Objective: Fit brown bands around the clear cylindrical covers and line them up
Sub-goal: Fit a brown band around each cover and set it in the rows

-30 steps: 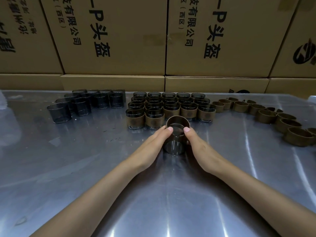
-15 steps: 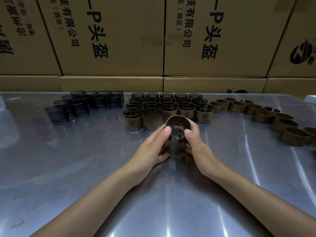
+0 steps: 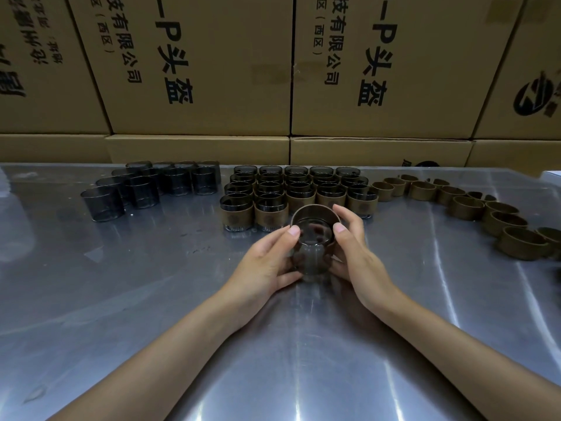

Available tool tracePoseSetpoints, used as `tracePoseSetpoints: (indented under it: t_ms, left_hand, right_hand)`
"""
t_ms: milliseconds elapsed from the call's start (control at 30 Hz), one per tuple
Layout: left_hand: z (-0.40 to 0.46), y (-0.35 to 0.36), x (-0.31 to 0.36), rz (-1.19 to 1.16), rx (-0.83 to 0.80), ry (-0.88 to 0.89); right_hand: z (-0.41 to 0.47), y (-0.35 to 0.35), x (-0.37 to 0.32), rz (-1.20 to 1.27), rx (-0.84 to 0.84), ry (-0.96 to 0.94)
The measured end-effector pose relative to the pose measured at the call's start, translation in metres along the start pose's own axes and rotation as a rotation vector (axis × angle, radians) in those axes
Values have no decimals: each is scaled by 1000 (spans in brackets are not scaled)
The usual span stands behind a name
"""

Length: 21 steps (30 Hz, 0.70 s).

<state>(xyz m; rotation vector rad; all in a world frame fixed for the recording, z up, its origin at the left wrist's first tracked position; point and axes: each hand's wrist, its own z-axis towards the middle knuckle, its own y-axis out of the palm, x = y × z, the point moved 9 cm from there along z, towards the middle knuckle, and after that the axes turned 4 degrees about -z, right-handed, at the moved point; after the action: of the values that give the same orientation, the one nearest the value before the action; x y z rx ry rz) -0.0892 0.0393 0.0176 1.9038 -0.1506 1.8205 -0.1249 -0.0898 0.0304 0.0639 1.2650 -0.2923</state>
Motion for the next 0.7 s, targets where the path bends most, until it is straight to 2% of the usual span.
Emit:
tracePoseSetpoints:
  t_ms: [467,700]
  left_hand:
    - [-5,3,6,-12,36,0]
    - [-8,7,12,-13,39,15]
  right_hand:
    - [0,-2,-3,69,34,4]
    - [-1,-3,-2,-13,64,24]
